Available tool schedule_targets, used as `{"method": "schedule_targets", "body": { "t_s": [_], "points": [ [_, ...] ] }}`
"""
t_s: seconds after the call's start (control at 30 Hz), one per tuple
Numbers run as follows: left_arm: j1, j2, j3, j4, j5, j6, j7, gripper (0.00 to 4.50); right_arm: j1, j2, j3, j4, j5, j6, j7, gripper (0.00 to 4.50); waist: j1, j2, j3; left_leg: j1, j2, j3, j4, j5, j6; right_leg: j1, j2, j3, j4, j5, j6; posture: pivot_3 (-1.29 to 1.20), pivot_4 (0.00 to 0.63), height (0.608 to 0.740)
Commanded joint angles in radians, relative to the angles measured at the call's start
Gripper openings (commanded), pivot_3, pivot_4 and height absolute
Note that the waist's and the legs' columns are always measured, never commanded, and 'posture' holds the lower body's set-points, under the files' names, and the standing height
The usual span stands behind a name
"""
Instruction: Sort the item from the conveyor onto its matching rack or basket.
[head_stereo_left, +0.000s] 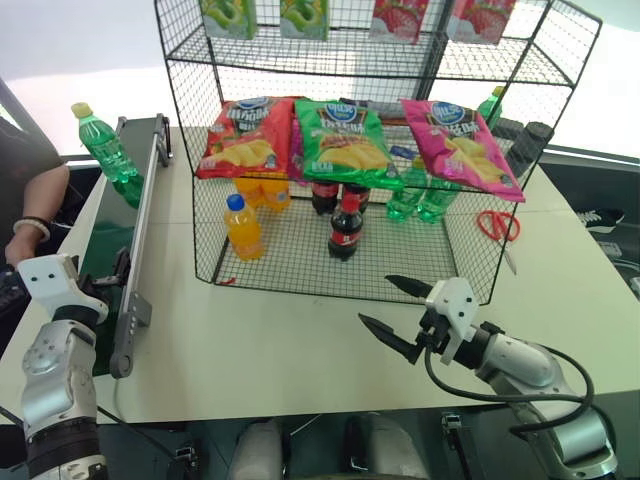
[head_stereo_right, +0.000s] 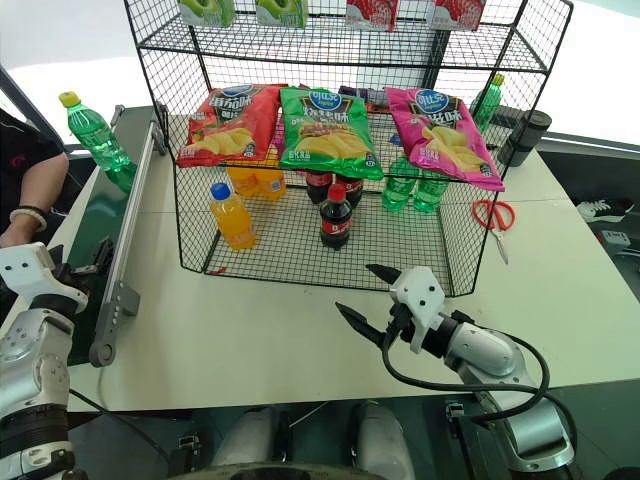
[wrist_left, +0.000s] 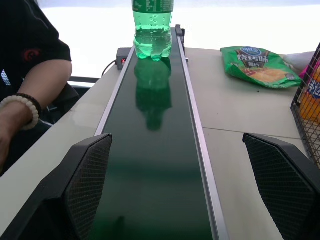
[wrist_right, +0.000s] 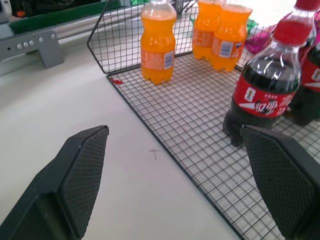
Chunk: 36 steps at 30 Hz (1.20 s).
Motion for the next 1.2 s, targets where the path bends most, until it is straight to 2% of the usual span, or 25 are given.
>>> {"method": "schedule_targets", "body": {
  "t_s": [0.03, 1.2],
  "points": [
    [-0.009, 0.006, 0.020, -0.008, 0.001, -0.027, 0.010, 4.50, 0.003, 0.008, 0.000, -0.005, -0.006, -0.038, 0.007, 4.40, 0.000, 0.000, 0.000, 0.000, 0.000, 0.000, 0.000, 0.000, 0.000, 0.000, 0.000, 0.000, 0.000, 0.000, 0.000, 0.00, 0.150, 0.740],
    [-0.002, 0.018, 0.037, 0.016, 0.008, -0.060, 0.054, 4.50, -0.011, 0.008, 0.009, -0.015, -0.009, -0.022, 0.008, 4.40, 0.000, 0.000, 0.000, 0.000, 0.000, 0.000, 0.000, 0.000, 0.000, 0.000, 0.000, 0.000, 0.000, 0.000, 0.000, 0.00, 0.150, 0.740]
  ]
}}
